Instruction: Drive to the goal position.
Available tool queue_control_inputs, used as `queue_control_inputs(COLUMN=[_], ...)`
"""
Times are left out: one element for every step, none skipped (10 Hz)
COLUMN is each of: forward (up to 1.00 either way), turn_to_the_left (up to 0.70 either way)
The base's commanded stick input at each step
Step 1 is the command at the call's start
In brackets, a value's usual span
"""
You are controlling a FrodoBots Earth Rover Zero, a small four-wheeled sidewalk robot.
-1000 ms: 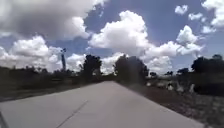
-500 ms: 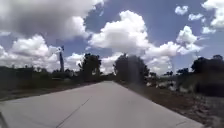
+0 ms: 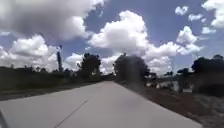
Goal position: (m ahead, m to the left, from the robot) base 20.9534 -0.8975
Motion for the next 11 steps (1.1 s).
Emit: queue_control_inputs(forward=[0.85,0.85,0.85,0.85,0.85,0.85,0.85,0.85,0.85,0.85,0.85], turn_to_the_left=[0.0,0.0,0.0,0.0,0.0,0.0,0.0,0.0,0.0,0.0,0.0])
